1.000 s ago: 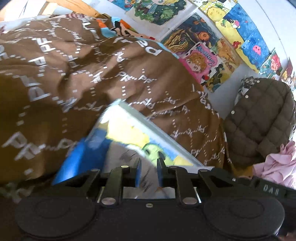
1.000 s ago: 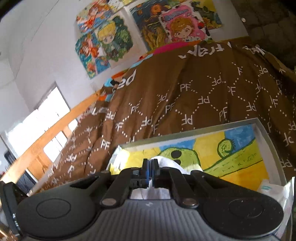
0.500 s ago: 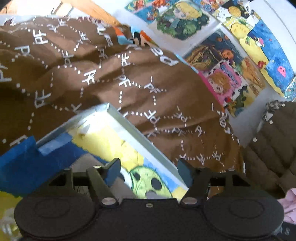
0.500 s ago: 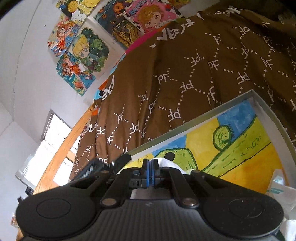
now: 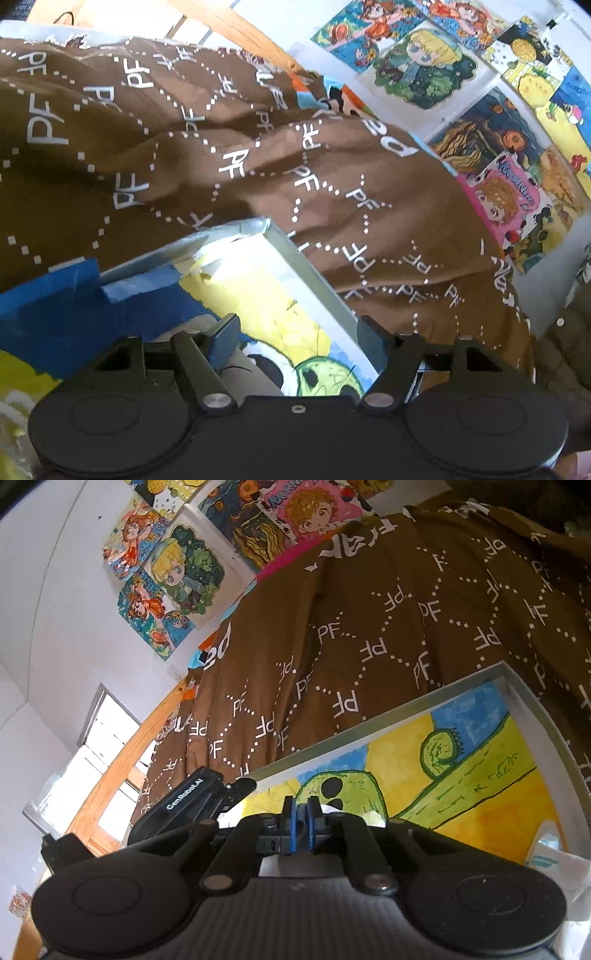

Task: Organize soft objects
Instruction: 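Open the left gripper over the tray while the right gripper releases the cloth there, then withdraw both grippers from the tray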

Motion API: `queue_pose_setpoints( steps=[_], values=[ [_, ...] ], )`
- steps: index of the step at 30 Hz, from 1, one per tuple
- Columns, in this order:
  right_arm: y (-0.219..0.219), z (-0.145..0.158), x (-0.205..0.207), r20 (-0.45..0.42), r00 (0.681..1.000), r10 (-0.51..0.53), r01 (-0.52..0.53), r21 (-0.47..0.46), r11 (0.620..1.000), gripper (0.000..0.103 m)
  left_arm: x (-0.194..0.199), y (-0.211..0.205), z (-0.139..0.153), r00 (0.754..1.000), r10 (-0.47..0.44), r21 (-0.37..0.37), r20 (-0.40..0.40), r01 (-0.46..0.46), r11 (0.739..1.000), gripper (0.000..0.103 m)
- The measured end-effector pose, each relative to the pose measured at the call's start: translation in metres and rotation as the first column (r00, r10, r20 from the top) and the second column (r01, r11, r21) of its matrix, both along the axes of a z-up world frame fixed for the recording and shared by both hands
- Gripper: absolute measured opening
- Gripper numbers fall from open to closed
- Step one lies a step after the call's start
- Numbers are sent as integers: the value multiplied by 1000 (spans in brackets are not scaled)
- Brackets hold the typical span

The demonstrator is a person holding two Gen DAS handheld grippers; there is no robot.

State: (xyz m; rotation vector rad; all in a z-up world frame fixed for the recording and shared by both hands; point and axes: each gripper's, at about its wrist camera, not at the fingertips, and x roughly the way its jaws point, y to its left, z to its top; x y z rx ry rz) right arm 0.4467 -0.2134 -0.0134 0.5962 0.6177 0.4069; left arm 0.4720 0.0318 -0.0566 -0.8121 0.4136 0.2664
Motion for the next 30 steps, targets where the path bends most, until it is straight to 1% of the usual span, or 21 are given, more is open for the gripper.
queue_pose_setpoints(
  steps=[3, 5, 6, 8, 9, 11, 13, 15, 17, 19, 20, 22, 23, 24, 26, 28, 30],
  values=[
    [1, 5, -7, 23, 1000, -3, 4, -22, 1000, 22, -5, 2, -1, 1000, -2, -13, -10, 2, 1000, 72],
    [-1, 9, -14, 43, 999, -8, 10, -31, 999, 40, -12, 4, 1, 1000, -11, -8, -14, 11, 1000, 72],
    [-2, 11, -18, 55, 998, -12, 14, -35, 999, 45, -17, 6, 2, 1000, -14, -9, -22, 13, 1000, 72],
    [-7, 18, -28, 81, 996, -27, 31, -46, 998, 63, -29, 13, 3, 999, -22, -47, -42, 21, 999, 74],
    [-9, 21, -33, 93, 995, -34, 39, -50, 998, 67, -34, 16, 2, 998, -27, -65, -53, 24, 998, 74],
    [-14, 27, -44, 117, 992, -49, 56, -64, 996, 81, -49, 22, 2, 997, -47, -82, -65, 42, 996, 74],
    [-18, 32, -55, 128, 990, -55, 65, -78, 995, 87, -65, 26, 2, 994, -73, -82, -82, 66, 994, 74],
    [-20, 33, -65, 126, 991, -53, 66, -100, 993, 88, -81, 30, 5, 991, -96, -102, -92, 87, 991, 74],
    [-20, 33, -77, 125, 991, -53, 68, -120, 990, 93, -98, 33, 9, 992, -92, -106, -91, 82, 991, 75],
    [-21, 33, -90, 124, 991, -56, 73, -132, 989, 96, -114, 34, 13, 990, -84, -75, -112, 76, 994, 83],
    [-21, 33, -97, 125, 990, -59, 76, -136, 988, 99, -120, 35, 14, 989, -76, -65, -128, 68, 996, 85],
    [-22, 33, -115, 128, 990, -61, 82, -160, 984, 100, -132, 38, 11, 985, -90, -45, -149, 85, 995, 83],
    [-21, 33, -123, 129, 990, -61, 83, -173, 981, 102, -138, 38, 11, 985, -105, -24, -139, 102, 994, 83],
    [-21, 33, -131, 132, 990, -59, 84, -189, 978, 102, -144, 36, 13, 984, -122, 16, -130, 125, 992, 83],
    [-21, 34, -152, 153, 987, -56, 90, -225, 970, 103, -159, 31, 21, 981, -136, 99, -138, 150, 984, 86],
    [-20, 36, -175, 188, 980, -59, 107, -261, 959, 103, -176, 29, 28, 982, -150, 141, -114, 166, 976, 88],
    [-21, 40, -196, 218, 974, -57, 119, -282, 952, 103, -195, 26, 38, 981, -176, 196, -81, 189, 962, 94]
  ],
)
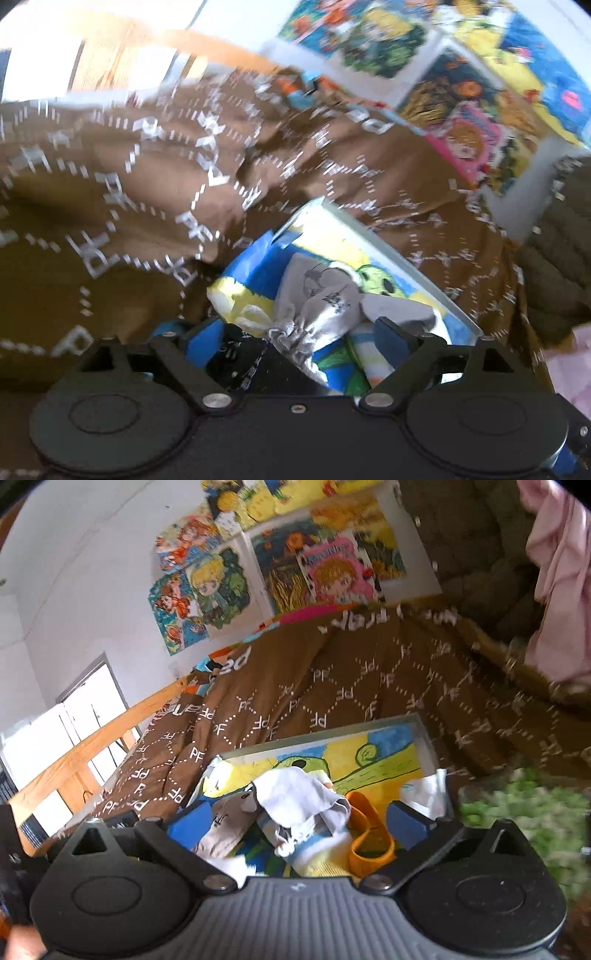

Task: Organize soft objects
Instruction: 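Withdraw both grippers from the tray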

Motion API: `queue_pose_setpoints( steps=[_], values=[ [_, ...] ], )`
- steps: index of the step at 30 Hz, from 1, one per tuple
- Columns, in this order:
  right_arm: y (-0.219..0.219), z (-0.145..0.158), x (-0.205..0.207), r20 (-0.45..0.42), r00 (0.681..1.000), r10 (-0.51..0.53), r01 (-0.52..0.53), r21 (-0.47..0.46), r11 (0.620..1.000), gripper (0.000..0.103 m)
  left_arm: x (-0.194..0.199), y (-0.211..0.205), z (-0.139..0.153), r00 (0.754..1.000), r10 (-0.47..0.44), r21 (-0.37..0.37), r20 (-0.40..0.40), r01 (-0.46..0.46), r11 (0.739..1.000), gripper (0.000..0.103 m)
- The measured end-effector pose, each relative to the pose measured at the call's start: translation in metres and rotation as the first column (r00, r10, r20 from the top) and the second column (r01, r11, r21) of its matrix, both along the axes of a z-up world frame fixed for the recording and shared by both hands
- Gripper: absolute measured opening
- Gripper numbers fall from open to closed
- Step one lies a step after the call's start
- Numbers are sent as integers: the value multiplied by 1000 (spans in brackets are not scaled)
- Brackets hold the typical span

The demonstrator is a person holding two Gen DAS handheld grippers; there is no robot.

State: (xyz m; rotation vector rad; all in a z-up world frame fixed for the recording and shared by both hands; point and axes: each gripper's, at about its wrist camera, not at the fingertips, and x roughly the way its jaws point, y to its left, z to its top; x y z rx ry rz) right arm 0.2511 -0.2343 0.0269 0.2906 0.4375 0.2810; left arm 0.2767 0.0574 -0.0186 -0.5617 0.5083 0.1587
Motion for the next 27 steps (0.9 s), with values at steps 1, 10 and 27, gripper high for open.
queue_pose_setpoints(
  steps=[1, 10, 27],
  values=[
    [1, 3, -12, 18, 1000, -1, 1, -15, 1000, 103, -11, -1, 5, 1000, -19, 28, 22, 19, 999, 95],
    [7, 25, -108, 104, 995, 2, 15, -162, 987, 103, -112, -23, 43, 982, -164, 305, 91, 129, 944, 102],
    [19, 13, -202, 90, 996, -28, 54, -294, 954, 103, -224, -35, 33, 978, -206, 396, -28, 200, 896, 102]
  ],
)
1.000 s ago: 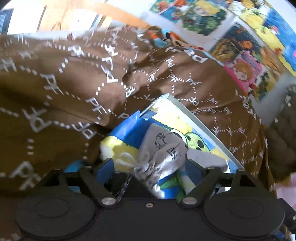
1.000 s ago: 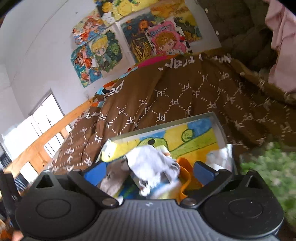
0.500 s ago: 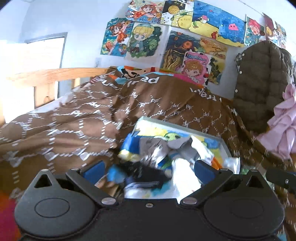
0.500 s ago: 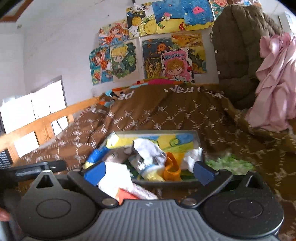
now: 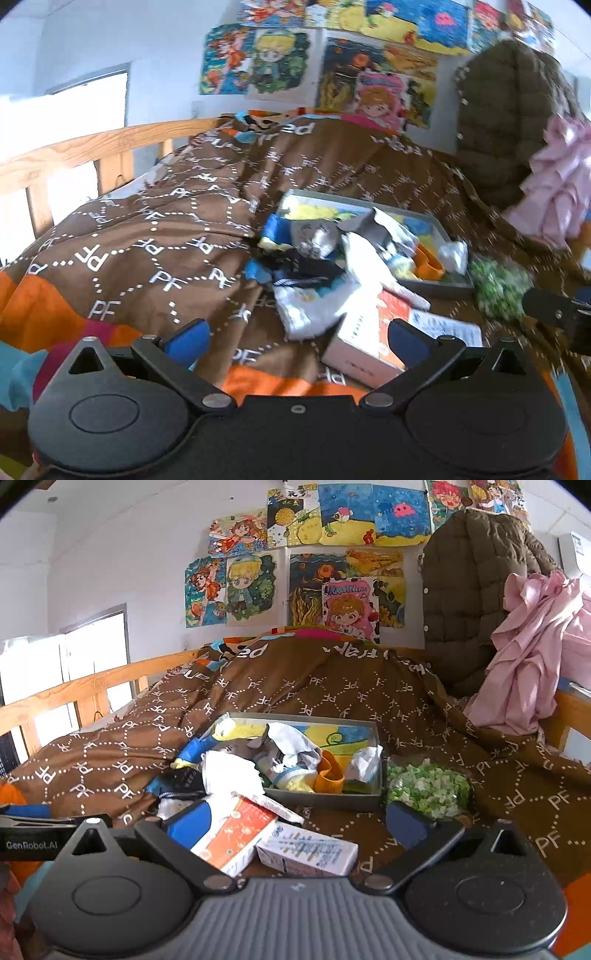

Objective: Organize soft objects

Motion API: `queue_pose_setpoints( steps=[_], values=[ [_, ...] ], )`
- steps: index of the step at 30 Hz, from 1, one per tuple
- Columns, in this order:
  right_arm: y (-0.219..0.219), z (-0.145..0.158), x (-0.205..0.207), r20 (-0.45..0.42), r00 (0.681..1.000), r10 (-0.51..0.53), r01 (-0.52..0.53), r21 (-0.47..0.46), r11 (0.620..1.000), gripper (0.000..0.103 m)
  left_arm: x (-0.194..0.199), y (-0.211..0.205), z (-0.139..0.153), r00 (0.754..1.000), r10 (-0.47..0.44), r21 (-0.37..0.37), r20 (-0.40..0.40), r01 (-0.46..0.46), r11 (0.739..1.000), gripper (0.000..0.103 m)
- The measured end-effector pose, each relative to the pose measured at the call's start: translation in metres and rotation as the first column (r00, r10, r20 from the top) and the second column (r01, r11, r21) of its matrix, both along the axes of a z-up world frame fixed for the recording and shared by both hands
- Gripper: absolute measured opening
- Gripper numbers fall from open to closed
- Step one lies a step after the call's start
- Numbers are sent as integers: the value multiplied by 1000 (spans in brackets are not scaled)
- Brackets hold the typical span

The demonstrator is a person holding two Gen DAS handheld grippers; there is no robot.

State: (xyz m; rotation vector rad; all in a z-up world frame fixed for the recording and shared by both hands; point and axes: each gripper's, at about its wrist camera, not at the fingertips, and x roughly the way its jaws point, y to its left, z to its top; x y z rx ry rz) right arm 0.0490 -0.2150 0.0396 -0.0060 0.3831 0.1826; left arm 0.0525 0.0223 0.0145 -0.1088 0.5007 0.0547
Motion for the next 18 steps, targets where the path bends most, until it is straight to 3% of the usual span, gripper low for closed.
queue_pose_setpoints(
  steps=[7, 18],
  values=[
    [-9, -19, 8, -79, 996, -34, 33, -5, 999, 103, 3, -13, -6, 999, -37, 57, -19, 38, 998, 102],
    [0, -43, 24, -162, 987, -19, 10, -55, 998, 103, 28, 1, -26, 985, 83, 43, -152, -78, 996, 102]
  ],
)
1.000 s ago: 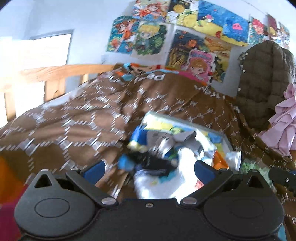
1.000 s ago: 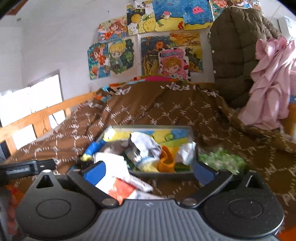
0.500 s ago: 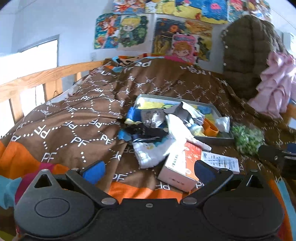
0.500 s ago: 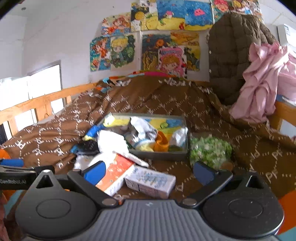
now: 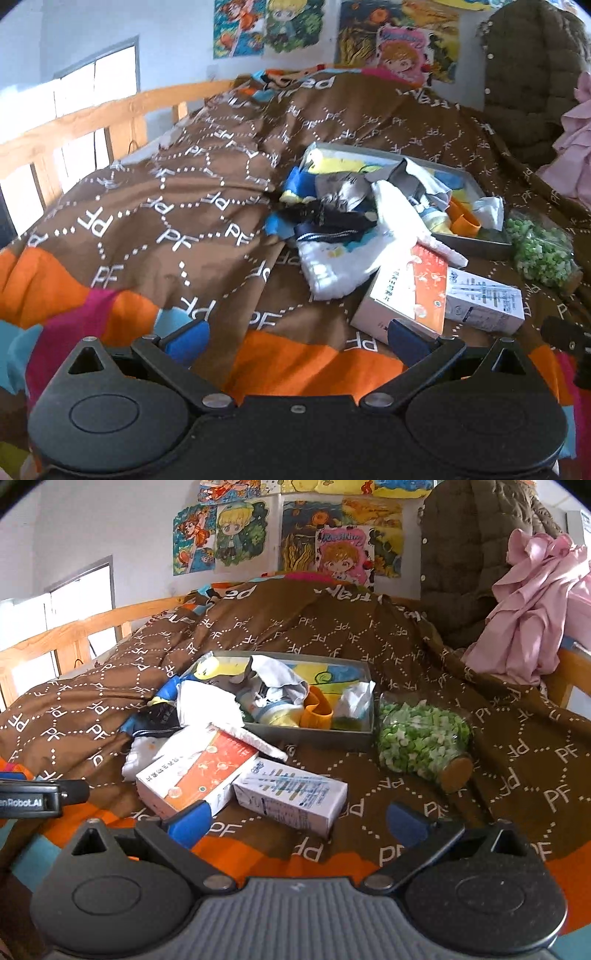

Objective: Organize soft objects

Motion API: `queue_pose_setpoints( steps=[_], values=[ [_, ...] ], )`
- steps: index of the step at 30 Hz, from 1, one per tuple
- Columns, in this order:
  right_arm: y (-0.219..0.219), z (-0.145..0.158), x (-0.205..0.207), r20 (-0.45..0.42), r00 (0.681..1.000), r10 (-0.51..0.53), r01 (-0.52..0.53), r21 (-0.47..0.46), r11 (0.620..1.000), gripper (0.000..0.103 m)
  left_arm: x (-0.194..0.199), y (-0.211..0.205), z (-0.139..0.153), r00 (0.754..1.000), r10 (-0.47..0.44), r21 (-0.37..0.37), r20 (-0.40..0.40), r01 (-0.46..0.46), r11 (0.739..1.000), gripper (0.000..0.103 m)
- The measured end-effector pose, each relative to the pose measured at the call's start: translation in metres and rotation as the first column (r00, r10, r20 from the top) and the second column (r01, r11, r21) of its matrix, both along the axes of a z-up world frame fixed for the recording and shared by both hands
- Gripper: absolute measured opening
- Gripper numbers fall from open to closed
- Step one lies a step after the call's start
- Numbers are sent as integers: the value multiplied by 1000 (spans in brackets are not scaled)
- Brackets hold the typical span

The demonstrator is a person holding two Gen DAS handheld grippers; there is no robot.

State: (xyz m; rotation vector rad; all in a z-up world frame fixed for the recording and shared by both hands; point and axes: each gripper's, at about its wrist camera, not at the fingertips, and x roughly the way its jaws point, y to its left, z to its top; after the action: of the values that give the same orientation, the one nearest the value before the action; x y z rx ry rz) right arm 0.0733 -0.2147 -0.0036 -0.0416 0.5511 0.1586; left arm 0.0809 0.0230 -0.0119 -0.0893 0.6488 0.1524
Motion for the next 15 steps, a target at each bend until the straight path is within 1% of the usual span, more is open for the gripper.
queue_pose_setpoints(
  steps=[3, 6, 9, 15],
  values=[
    [0, -2, 3, -5, 1000, 3, -3, 23, 1000, 103, 4, 2, -2, 1000, 11, -31, 1, -11, 999, 102],
    [0, -2, 5, 3, 1000, 2, -2, 41, 999, 103, 7, 2, -2, 1000, 15, -40, 12, -14, 999, 102],
    [2, -3, 9, 21, 1000, 2, -3, 42, 999, 103, 12, 0, -2, 999, 18, -31, 37, -17, 999, 102],
    [8, -5, 22, 82, 997, -5, 5, 8, 1000, 103, 28, -6, -1, 996, 7, 0, 92, -7, 1000, 102]
  ],
)
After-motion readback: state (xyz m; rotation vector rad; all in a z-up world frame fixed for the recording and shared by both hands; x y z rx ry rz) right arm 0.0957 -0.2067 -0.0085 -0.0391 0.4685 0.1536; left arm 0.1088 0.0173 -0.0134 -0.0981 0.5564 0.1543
